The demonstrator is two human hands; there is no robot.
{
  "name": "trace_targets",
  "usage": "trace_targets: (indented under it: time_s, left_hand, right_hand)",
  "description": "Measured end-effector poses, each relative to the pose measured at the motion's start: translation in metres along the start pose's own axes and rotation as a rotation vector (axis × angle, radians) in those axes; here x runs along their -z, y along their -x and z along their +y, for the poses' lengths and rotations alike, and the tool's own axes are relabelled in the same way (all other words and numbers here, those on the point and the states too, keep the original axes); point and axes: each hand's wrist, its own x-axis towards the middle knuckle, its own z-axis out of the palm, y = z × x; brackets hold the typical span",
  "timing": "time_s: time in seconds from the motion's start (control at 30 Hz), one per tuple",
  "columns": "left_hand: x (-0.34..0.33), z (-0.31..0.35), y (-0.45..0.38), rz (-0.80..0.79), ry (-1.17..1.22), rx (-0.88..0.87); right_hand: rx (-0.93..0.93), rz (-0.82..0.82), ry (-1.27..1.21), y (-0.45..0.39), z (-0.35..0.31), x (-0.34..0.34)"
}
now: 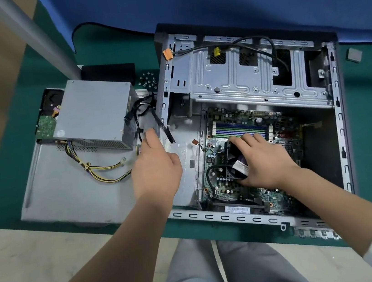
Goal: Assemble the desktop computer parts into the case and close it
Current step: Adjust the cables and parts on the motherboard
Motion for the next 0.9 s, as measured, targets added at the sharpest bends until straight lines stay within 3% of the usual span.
trace_targets:
  time_s: [0.9]
  left_hand:
    - [-0.0012, -0.0002, -0.0018, -0.018, 0.017, 0.007]
  right_hand:
    - [0.037, -0.029, 0.0, -0.0013, -0.0019, 0.0011]
